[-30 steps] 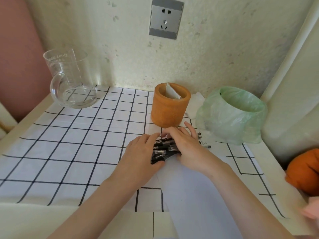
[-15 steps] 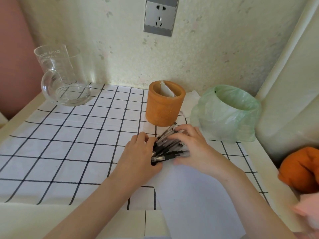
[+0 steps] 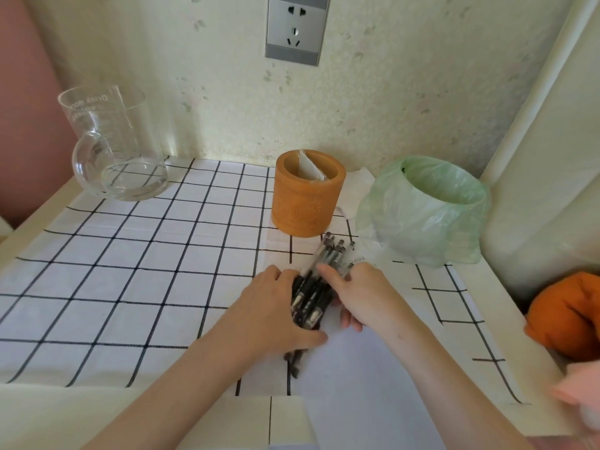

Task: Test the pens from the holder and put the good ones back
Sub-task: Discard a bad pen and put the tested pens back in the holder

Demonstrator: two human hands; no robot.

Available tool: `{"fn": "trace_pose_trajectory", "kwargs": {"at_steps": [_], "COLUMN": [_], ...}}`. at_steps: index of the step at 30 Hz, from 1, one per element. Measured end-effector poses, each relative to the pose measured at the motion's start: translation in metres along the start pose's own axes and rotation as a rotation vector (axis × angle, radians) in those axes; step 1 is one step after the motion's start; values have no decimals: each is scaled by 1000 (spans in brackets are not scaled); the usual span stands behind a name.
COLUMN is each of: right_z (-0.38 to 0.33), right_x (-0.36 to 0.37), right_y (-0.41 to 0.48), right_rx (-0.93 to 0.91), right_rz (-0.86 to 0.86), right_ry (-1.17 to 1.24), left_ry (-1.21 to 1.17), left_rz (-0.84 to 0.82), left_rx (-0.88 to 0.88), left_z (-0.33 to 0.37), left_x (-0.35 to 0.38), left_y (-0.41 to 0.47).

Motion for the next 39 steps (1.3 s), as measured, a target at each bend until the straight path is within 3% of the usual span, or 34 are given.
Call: {"fn": "trace_pose_trajectory", "kwargs": {"at_steps": [4,8,15,20,24,32,39], "right_z": [-4,-3,3,7,3,-3,1], "right_x": [-5,-9,-12,-15,-13,-8,-19], "right_y": [-5,-12,-14,-15,-14,-4,-8], "right_rx": [27,-5,-36,-73,-84,-68,-6], "right_rz": [12,95,84,91,154,190,86], "right_ry": [-44,-314,-511,-558,-582,-614,-615], "left_ry": [-253,-391,-24,167,85,-58,202], "left_rz": [-164,-238,96,-22,-100,-39,20], "left_rx": [48,40,137,157,187,158,147], "left_z": [14,14,0,-2,-5,-5,-17], "left_x": [1,7,13,27,24,20,19], "left_y": [-12,-15,-18,-24,-25,-26,-19]}}
Point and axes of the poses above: each hand's wrist, its own y-axis towards the middle knuckle, its own x-axis out of the palm, z = x × y, the point moved 3 cm from there along y, towards the middle knuckle, and after that the axes turned 4 degrees about -x, right-handed, at the moved point
